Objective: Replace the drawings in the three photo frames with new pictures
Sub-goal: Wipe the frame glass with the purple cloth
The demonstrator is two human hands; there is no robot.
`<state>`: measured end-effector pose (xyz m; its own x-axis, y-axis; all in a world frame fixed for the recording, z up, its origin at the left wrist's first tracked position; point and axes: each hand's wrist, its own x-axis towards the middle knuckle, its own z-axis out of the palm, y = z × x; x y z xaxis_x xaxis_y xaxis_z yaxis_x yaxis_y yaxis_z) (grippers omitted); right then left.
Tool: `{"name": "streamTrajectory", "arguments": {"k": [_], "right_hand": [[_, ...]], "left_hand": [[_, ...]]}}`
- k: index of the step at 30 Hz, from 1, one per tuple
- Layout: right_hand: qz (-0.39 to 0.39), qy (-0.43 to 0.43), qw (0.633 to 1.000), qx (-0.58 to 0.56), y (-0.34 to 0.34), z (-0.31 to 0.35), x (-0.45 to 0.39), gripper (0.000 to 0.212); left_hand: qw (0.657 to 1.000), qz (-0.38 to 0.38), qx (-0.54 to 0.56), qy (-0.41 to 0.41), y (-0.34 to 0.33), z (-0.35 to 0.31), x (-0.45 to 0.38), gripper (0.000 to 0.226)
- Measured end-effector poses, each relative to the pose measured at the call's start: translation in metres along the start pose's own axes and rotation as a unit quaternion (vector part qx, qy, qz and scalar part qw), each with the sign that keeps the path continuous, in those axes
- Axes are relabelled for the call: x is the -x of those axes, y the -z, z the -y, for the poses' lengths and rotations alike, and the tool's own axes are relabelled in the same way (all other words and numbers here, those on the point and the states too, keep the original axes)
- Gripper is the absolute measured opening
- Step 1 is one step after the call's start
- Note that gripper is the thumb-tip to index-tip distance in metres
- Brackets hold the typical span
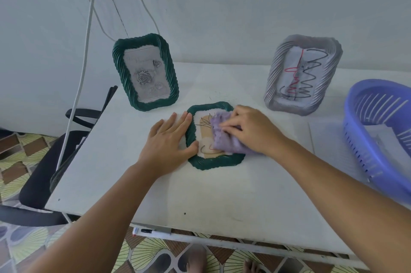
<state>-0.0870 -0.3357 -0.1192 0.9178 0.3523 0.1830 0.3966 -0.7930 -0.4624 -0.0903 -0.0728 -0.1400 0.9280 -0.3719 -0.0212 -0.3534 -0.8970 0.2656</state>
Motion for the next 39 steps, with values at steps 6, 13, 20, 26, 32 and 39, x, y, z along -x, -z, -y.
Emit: {"name": "streamTrajectory", "arguments": {"k": [6,13,20,26,32,39], "right_hand": [[-0.033,-0.034,0.999,0.027,-0.021,0.014,-0.024,0.02],[-0.019,-0.033,0.999,-0.004,-0.017,0.009,-0.016,0.021],[-0.015,0.007,1.0,-0.024,-0.02,0.01,0.0,0.017],[-0.011,0.035,0.999,-0.026,-0.014,0.006,0.012,0.015],[0.043,0.05,0.996,-0.062,-0.026,0.028,0.005,0.017],[0.02,0.03,0.999,-0.031,-0.012,0.011,0.002,0.016]], "left_hand": [[1.0,0.004,0.009,0.001,0.002,0.0,0.001,0.083],[0.983,0.154,0.099,0.029,0.032,0.0,-0.005,0.105],[0.965,0.218,0.139,0.046,0.053,-0.005,-0.002,0.122],[0.967,0.211,0.135,0.044,0.054,-0.007,-0.001,0.123],[0.969,0.195,0.147,0.04,0.048,-0.003,-0.002,0.124],[0.968,0.199,0.146,0.052,0.049,-0.004,-0.001,0.125]]}}
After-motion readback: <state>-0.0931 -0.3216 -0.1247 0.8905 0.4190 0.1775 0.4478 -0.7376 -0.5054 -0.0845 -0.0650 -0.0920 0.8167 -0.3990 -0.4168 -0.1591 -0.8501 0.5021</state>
